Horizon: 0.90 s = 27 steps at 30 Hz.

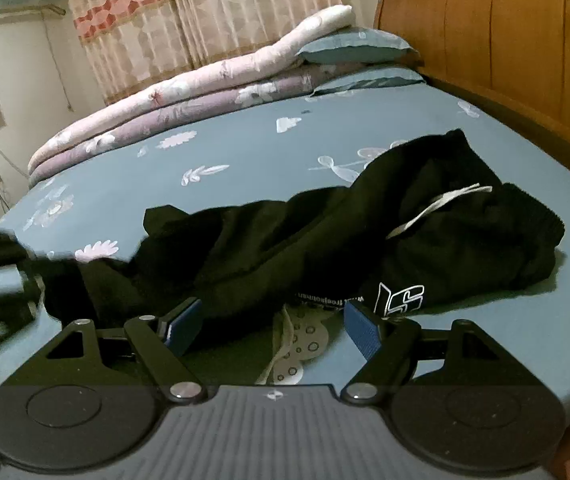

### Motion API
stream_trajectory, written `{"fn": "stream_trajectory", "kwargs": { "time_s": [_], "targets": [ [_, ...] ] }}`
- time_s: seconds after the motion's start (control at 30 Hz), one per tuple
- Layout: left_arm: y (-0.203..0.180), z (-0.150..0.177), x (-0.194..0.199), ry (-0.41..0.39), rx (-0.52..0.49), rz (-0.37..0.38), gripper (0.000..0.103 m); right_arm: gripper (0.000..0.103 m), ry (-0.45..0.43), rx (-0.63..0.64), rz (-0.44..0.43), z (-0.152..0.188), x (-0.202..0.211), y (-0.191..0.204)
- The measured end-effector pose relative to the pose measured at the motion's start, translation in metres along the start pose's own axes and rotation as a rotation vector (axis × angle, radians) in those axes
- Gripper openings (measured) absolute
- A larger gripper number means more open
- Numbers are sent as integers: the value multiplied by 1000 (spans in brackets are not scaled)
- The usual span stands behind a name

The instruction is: Fold clothes

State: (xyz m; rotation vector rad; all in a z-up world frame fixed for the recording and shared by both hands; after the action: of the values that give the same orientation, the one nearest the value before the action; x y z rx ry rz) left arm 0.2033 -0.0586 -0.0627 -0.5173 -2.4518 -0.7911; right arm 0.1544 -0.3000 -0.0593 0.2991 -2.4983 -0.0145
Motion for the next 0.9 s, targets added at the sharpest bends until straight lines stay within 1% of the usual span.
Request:
{"fn": "stream_trajectory", "kwargs": {
  "time_s": [0.1,0.17,0.27,0.33,0.37,0.43,0.47,0.5,0.53,0.57,0.6,0.63,0.73,0.83,0.9],
  "targets": [
    [36,-1,-8,19,85,-40,3,81,13,8,0,1,-5,1],
    [57,-1,-16,30,134,-63,0,81,20,14,2,0,-7,2],
    [88,-1,-32,49,211,-93,0,81,30,22,5,-1,-11,2],
    [101,0,-42,60,278,-54,1,81,38,26,6,-1,-14,3],
    [106,1,-45,62,315,-27,4,81,43,28,7,-1,-16,3],
    [109,4,-46,55,378,44,8,81,56,36,5,0,-20,5],
    [109,5,-46,51,405,80,9,81,62,38,4,1,-22,5],
    [106,5,-43,43,405,113,13,81,68,40,4,2,-23,5],
    [101,6,-40,36,380,130,20,81,74,41,3,3,-25,5],
    [96,6,-37,29,355,147,24,81,80,43,2,3,-27,6],
    [91,6,-34,22,331,164,33,81,84,44,1,4,-28,7],
    [86,6,-31,12,302,181,37,81,88,46,-1,4,-29,7],
    [68,-4,-16,-46,174,232,49,81,91,52,-17,2,-33,11],
    [48,-15,-15,-75,34,260,56,81,93,56,-28,1,-36,15],
    [35,-21,-24,-61,-51,264,56,81,96,58,-32,0,-38,17]
  ]
}}
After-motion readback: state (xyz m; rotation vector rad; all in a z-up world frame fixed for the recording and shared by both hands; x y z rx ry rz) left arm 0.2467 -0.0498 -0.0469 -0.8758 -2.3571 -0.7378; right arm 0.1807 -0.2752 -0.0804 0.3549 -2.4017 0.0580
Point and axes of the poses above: each gripper's, at about its wrist camera, not at the fingertips, and x roughly against the way its jaws point, y to its left, z to its underside, the point moved 7 cm from there along -x, roughly the way its jaws point, and after that the axes turned 12 degrees about x, right-handed, at the moved point
